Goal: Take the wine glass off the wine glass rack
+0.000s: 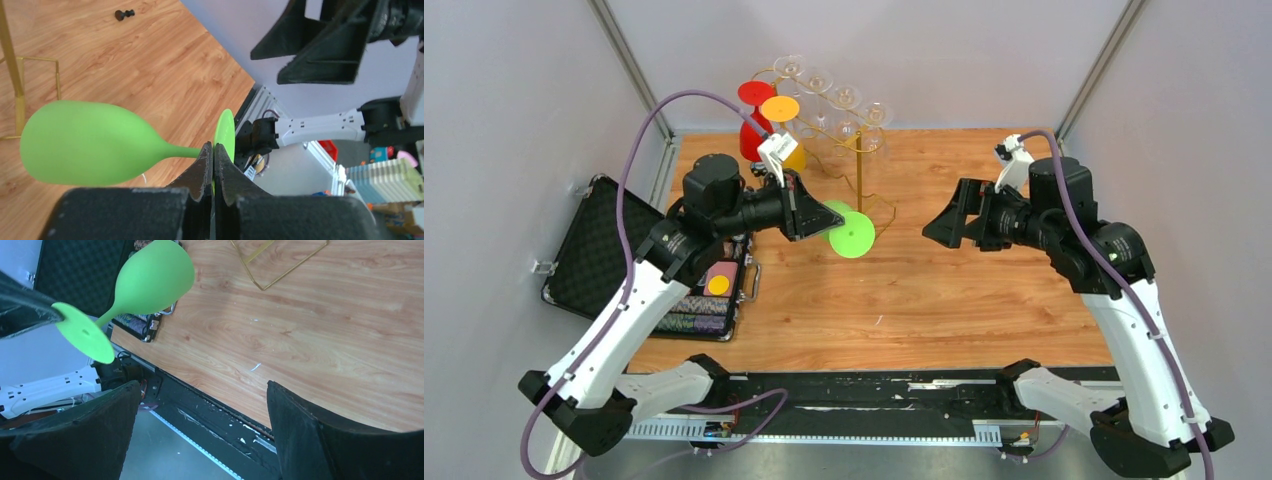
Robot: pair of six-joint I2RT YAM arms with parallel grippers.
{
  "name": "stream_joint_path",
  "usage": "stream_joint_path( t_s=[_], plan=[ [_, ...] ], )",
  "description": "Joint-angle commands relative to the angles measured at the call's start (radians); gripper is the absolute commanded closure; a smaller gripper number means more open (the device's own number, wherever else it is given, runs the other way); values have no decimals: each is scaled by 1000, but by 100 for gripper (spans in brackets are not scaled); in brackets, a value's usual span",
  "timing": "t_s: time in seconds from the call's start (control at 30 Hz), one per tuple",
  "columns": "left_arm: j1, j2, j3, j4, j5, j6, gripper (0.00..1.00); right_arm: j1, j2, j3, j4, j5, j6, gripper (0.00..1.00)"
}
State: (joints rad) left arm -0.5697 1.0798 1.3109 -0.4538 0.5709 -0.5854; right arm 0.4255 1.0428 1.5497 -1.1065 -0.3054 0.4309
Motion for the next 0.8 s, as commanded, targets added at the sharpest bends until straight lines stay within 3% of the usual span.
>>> stream_joint_path(
  t_s=[0.0,0.4,0.77],
  plan=[
    [-97,-38,-14,24,-80,153,100,0,-6,-32,10,-33,86,7],
    [-326,-118,-143,155,-285,385,100,-1,17,-103,101,-117,204,10],
    [-490,-168,-230,222,-377,592,100,0,70,-153,195,-263,236,13]
  ],
)
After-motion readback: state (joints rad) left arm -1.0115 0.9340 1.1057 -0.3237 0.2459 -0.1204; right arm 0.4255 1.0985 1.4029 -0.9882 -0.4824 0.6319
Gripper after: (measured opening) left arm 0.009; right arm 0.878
